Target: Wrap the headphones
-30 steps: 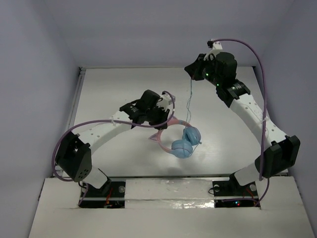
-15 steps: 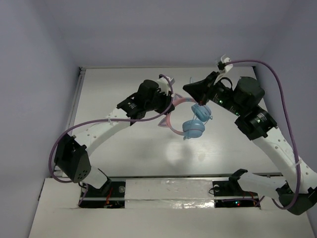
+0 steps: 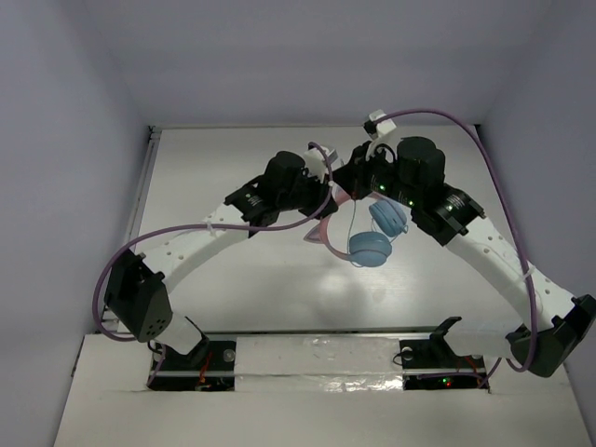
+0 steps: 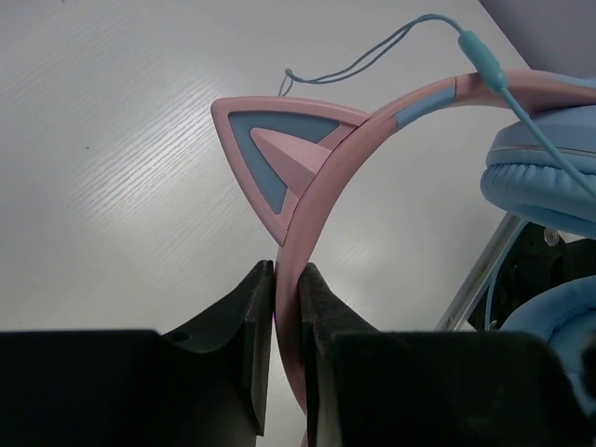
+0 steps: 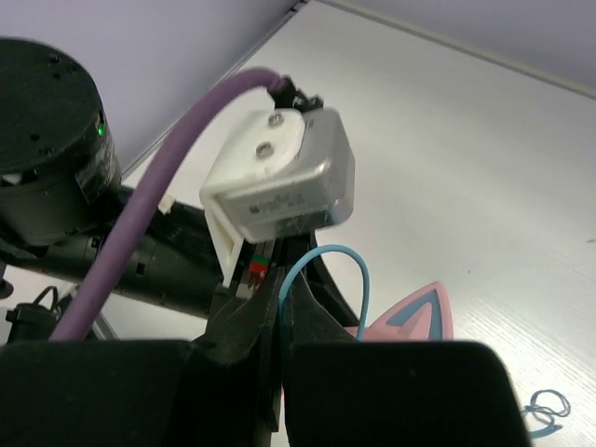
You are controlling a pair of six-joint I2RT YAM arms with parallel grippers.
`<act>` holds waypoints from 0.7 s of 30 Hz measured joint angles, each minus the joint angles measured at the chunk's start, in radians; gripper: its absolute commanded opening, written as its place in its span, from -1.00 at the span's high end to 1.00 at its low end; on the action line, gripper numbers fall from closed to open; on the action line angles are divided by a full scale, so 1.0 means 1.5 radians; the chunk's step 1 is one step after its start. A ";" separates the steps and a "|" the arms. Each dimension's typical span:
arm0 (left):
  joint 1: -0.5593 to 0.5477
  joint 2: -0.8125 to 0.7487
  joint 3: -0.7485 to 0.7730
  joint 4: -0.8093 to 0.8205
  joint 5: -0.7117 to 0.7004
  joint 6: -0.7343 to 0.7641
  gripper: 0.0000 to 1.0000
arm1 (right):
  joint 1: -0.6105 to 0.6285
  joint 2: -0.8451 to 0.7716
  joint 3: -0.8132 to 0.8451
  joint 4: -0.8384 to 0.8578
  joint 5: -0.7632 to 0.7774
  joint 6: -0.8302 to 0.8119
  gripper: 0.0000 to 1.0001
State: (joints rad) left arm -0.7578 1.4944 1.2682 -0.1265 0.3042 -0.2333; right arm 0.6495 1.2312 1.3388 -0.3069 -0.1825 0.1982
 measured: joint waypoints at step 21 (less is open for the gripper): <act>-0.039 -0.100 -0.154 -0.021 -0.006 0.027 1.00 | -0.036 -0.011 -0.035 0.118 0.240 0.023 1.00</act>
State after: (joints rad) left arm -0.8162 1.3445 1.0378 -0.1585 0.2955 -0.1925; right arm 0.5949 1.2140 1.2861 -0.1299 0.1768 0.2325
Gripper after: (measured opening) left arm 0.105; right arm 0.025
